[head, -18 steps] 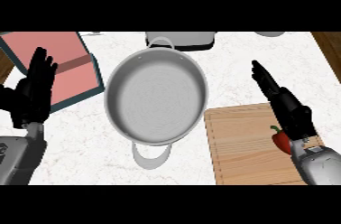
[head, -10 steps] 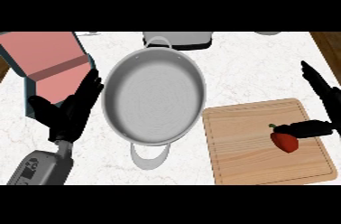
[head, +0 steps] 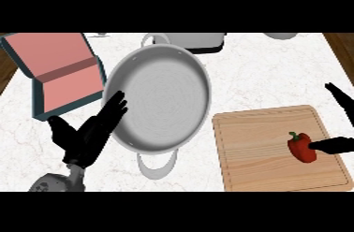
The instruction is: Pick the bell pepper from the cutting board and place it in the pot
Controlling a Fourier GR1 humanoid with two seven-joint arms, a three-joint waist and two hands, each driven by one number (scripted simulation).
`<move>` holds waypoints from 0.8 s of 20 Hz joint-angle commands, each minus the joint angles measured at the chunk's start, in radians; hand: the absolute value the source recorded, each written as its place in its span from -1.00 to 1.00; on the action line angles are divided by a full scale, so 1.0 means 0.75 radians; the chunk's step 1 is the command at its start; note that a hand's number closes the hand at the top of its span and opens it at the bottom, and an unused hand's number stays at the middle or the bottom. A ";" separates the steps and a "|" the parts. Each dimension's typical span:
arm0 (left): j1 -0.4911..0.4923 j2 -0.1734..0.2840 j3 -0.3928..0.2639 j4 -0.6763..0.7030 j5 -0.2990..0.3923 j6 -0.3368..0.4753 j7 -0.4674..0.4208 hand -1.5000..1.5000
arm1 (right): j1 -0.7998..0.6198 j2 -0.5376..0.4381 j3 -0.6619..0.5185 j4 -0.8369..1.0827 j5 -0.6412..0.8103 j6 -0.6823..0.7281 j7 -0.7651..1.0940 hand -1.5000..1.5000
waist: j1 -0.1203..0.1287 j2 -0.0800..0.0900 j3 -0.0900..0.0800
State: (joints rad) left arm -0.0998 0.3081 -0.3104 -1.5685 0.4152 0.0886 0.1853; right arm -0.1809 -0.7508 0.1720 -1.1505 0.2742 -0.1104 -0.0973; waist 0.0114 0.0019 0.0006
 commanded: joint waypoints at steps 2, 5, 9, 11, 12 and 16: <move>0.083 -0.015 -0.020 -0.112 -0.006 0.019 0.077 0.00 | 0.048 -0.129 0.014 -0.279 0.063 0.131 0.228 -1.00 | -0.021 -0.010 -0.003; 0.085 0.002 0.022 -0.083 -0.007 -0.030 0.025 0.00 | 0.071 -0.196 -0.026 -0.519 -0.009 0.284 0.445 -1.00 | -0.031 -0.011 -0.003; 0.065 0.003 0.032 -0.119 0.023 -0.039 0.089 0.00 | 0.039 -0.279 -0.075 -0.694 -0.184 0.544 0.695 -1.00 | -0.034 -0.011 -0.004; 0.117 -0.009 0.012 -0.106 -0.023 -0.032 0.058 0.00 | 0.054 -0.250 -0.087 -0.749 -0.220 0.578 0.832 -1.00 | -0.028 -0.009 -0.003; 0.119 -0.035 0.002 -0.112 -0.038 -0.022 0.033 0.00 | -0.028 -0.249 -0.098 -0.742 -0.254 0.629 0.923 -1.00 | -0.018 -0.007 -0.003; 0.128 -0.070 -0.031 -0.109 -0.072 -0.032 0.044 0.00 | 0.046 -0.237 -0.188 -0.950 -0.355 0.660 1.151 -1.00 | -0.029 -0.008 -0.002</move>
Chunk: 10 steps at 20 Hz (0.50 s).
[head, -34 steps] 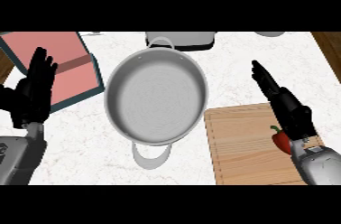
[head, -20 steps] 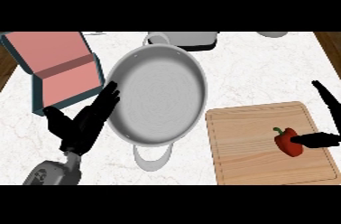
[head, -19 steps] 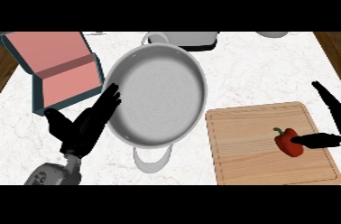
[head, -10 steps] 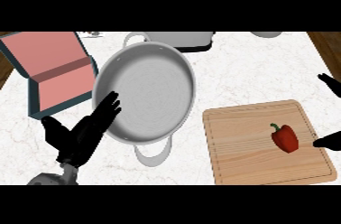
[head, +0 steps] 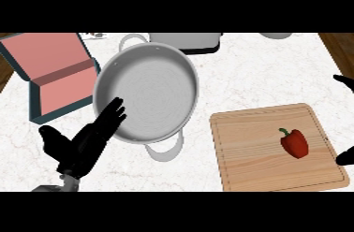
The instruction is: Pick the bell pepper from the cutting board and place it in the pot
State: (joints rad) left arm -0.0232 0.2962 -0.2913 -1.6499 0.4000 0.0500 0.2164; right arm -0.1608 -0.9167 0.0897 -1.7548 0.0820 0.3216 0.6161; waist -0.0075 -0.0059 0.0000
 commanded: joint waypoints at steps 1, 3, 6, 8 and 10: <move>-0.051 -0.026 0.023 0.052 -0.021 -0.015 0.019 0.00 | -0.021 0.041 -0.031 -0.116 -0.090 0.105 0.255 -1.00 | 0.004 0.006 -0.001; -0.003 -0.064 -0.010 0.088 -0.058 -0.031 -0.047 0.00 | -0.105 0.134 0.012 -0.128 -0.076 0.078 0.372 -1.00 | 0.014 0.008 -0.001; -0.038 -0.067 0.039 0.068 -0.068 -0.033 0.024 0.00 | -0.076 0.224 -0.013 -0.051 -0.002 0.101 0.257 -1.00 | 0.013 0.008 0.000; -0.013 -0.035 0.076 0.027 -0.041 -0.080 0.035 0.00 | 0.038 0.306 0.051 -0.077 0.134 0.023 0.197 -1.00 | 0.011 0.007 0.000; 0.005 -0.070 0.079 0.117 -0.034 -0.119 -0.033 0.00 | -0.052 0.359 0.104 -0.053 0.134 0.062 0.293 -1.00 | 0.014 0.009 -0.001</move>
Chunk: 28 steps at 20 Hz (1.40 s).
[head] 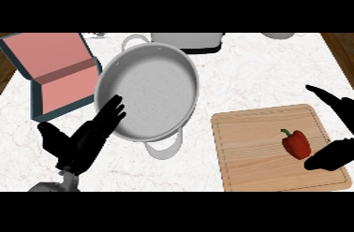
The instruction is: Pick the bell pepper from the cutting board and place it in the pot
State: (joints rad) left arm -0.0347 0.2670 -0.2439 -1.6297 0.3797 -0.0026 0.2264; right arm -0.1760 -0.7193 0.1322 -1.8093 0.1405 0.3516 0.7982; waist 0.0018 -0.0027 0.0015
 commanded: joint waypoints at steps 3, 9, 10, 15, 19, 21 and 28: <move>-0.067 -0.050 0.029 0.063 -0.048 -0.022 0.035 0.00 | -0.027 0.116 0.037 0.175 0.208 0.022 -0.130 -1.00 | 0.002 0.005 -0.002; 0.035 -0.048 0.051 -0.007 -0.057 -0.057 0.014 0.00 | 0.061 0.101 0.031 0.138 0.358 0.046 -0.095 -1.00 | -0.001 0.003 -0.002; -0.014 -0.055 0.067 0.127 -0.076 -0.078 -0.057 0.00 | 0.188 0.134 0.104 0.097 0.456 -0.064 -0.146 -1.00 | -0.012 0.004 -0.002; -0.017 -0.105 0.077 0.005 -0.088 -0.038 0.098 0.00 | 0.147 0.201 0.042 0.136 0.513 0.022 -0.149 -1.00 | -0.004 0.003 -0.002; 0.049 -0.100 0.092 -0.055 -0.099 -0.064 0.112 0.00 | 0.145 0.255 0.032 0.228 0.588 0.018 -0.218 -1.00 | 0.001 0.003 -0.002; -0.041 -0.131 0.099 0.028 -0.117 -0.068 0.100 0.00 | 0.195 0.287 0.078 0.260 0.672 -0.045 -0.279 -1.00 | -0.003 0.004 -0.002; 0.061 -0.130 0.121 -0.123 -0.140 -0.090 0.169 0.00 | 0.224 0.256 -0.099 0.235 0.649 0.091 -0.338 -1.00 | -0.004 0.002 -0.002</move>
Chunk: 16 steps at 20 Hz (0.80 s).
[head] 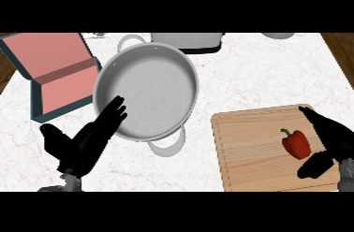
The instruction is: Pick the bell pepper from the cutting board and place it in the pot
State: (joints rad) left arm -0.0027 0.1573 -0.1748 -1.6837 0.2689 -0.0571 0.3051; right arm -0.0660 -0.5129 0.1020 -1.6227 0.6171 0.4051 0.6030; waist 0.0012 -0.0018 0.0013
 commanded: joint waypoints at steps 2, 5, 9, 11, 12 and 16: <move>0.005 -0.034 0.002 -0.107 -0.009 0.013 0.114 0.00 | -0.047 0.086 -0.019 0.033 0.069 0.051 0.016 -1.00 | 0.001 0.001 -0.002; 0.009 -0.002 0.076 0.072 0.024 -0.116 -0.020 0.00 | -0.075 0.083 -0.057 0.155 0.112 0.026 -0.065 -1.00 | 0.000 0.003 -0.002; 0.023 -0.056 0.018 -0.112 -0.032 -0.021 0.115 0.00 | -0.123 0.084 -0.099 0.310 0.166 -0.012 -0.182 -1.00 | 0.004 0.002 -0.001; -0.043 -0.037 0.101 0.023 -0.007 -0.083 0.074 0.00 | -0.072 0.116 -0.082 0.262 0.208 -0.004 -0.174 -1.00 | -0.001 0.002 -0.002; 0.060 -0.057 0.050 -0.081 -0.029 -0.066 0.072 0.00 | -0.040 0.093 -0.113 0.256 0.208 -0.010 -0.202 -1.00 | 0.000 0.002 -0.002; 0.006 -0.092 0.043 0.044 -0.094 -0.073 0.008 0.00 | -0.111 0.166 -0.101 0.414 0.278 -0.108 -0.273 -1.00 | 0.001 0.003 -0.002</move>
State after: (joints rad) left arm -0.0077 0.1070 -0.1319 -1.6847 0.2292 -0.1046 0.3311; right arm -0.1283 -0.4102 0.0378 -1.3949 0.7846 0.3721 0.4578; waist 0.0018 -0.0015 0.0011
